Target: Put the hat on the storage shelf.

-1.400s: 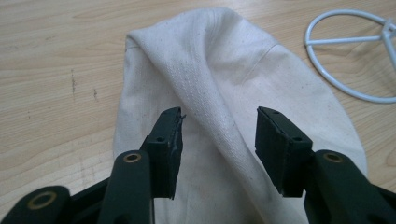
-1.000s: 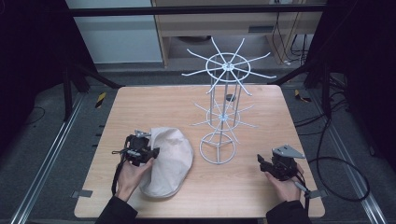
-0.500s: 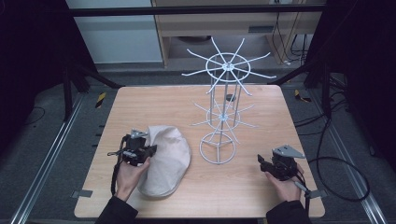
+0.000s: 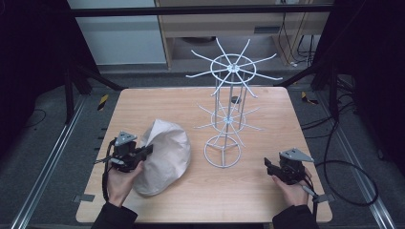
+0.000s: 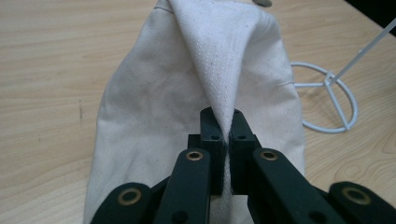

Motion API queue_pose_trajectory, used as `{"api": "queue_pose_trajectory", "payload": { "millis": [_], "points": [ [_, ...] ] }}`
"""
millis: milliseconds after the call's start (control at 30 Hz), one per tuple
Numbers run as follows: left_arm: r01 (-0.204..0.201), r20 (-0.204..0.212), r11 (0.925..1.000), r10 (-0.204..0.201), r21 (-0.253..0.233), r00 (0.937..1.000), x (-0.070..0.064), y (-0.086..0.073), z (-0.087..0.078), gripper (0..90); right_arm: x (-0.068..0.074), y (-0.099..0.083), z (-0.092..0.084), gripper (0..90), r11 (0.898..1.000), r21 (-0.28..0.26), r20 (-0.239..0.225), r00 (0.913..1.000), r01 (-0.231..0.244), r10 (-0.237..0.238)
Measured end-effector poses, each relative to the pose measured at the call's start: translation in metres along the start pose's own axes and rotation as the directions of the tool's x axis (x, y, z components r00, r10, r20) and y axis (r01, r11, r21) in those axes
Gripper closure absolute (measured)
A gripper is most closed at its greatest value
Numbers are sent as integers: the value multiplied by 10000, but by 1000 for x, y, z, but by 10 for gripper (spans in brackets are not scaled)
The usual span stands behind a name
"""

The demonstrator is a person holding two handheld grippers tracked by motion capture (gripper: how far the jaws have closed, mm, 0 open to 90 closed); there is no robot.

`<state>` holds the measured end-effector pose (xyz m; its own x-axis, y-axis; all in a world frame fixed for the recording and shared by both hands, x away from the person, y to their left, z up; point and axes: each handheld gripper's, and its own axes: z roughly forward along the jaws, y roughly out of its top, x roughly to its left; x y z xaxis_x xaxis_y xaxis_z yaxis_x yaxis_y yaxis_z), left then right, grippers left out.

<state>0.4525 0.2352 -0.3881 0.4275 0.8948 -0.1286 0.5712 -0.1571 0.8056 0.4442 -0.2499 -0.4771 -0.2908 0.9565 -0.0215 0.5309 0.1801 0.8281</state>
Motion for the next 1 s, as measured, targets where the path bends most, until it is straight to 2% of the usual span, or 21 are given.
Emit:
{"api": "queue_pose_trajectory", "payload": {
  "millis": [100, 200, 233, 267, 333, 367, 433, 600, 633, 667, 700, 733, 767, 800, 833, 867, 900, 967, 1000],
  "points": [
    [-150, 72, 9989, 154, -443, 9999, -2, 3, -11, 880, -1, 0, -1, 372, 9999, -68, 13, 9999, -107, 107],
    [-203, 119, 9976, 211, -660, 9997, -4, 5, -17, 880, -2, 0, -1, 371, 9999, -96, 8, 9999, -141, 141],
    [-220, 204, 9952, 240, -955, 9995, -4, 7, -25, 881, -2, 0, -1, 370, 9999, -96, 10, 9999, -135, 135],
    [-220, 204, 9952, 240, -955, 9995, -4, 7, -25, 880, -2, 0, -1, 370, 9999, -96, 10, 9999, -135, 135],
    [-228, 283, 9915, 267, -1284, 9992, -4, 10, -33, 880, -2, 0, -1, 370, 9999, -104, 17, 9999, -127, 128],
    [-266, 368, 9859, 331, -1652, 9988, -5, 12, -42, 880, -2, 0, -1, 369, 9999, -110, 14, 9999, -129, 129],
    [-271, 400, 9831, 349, -1810, 9986, -5, 12, -46, 880, -2, 0, -1, 369, 9999, -108, 38, 9999, -131, 131],
    [-285, 520, 9661, 433, -2565, 9977, -7, 16, -65, 880, -2, 0, -1, 368, 9998, -148, 74, 9999, -101, 102],
    [-284, 541, 9593, 453, -2808, 9975, -7, 18, -71, 880, -2, 0, -1, 368, 9998, -153, 64, 9999, -118, 119],
    [-284, 541, 9593, 453, -2808, 9975, -7, 18, -71, 880, -2, 0, -1, 368, 9998, -153, 64, 9999, -118, 119],
    [-257, 601, 9527, 459, -3028, 9971, -8, 18, -76, 880, -2, 0, -1, 368, 9998, -151, 61, 9999, -111, 112],
    [-232, 624, 9491, 451, -3141, 9970, -8, 19, -78, 880, -2, 0, -1, 367, 9998, -153, 57, 9999, -115, 116],
    [-222, 652, 9459, 457, -3238, 9968, -8, 19, -80, 880, -2, 0, -1, 367, 9998, -160, 62, 9999, -113, 114],
    [-222, 652, 9459, 457, -3238, 9968, -8, 19, -80, 880, -2, 0, -1, 367, 9998, -160, 62, 9999, -113, 114],
    [-214, 668, 9391, 471, -3429, 9967, -8, 20, -85, 880, -2, 0, -1, 367, 9998, -175, 71, 9999, -124, 125],
    [-214, 668, 9391, 471, -3429, 9967, -8, 20, -85, 880, -2, 0, -1, 367, 9998, -171, 63, 9999, -133, 134],
    [-150, 739, 9318, 448, -3625, 9963, -8, 20, -89, 880, -2, 0, -1, 366, 9998, -174, 66, 9999, -135, 137],
    [-87, 829, 9227, 440, -3853, 9956, -7, 21, -94, 880, -2, 0, -1, 366, 9997, -184, 57, 9999, -132, 133],
    [-87, 829, 9227, 440, -3853, 9956, -7, 21, -94, 881, -2, 0, -1, 366, 9997, -184, 57, 9999, -132, 133]
  ]
}}
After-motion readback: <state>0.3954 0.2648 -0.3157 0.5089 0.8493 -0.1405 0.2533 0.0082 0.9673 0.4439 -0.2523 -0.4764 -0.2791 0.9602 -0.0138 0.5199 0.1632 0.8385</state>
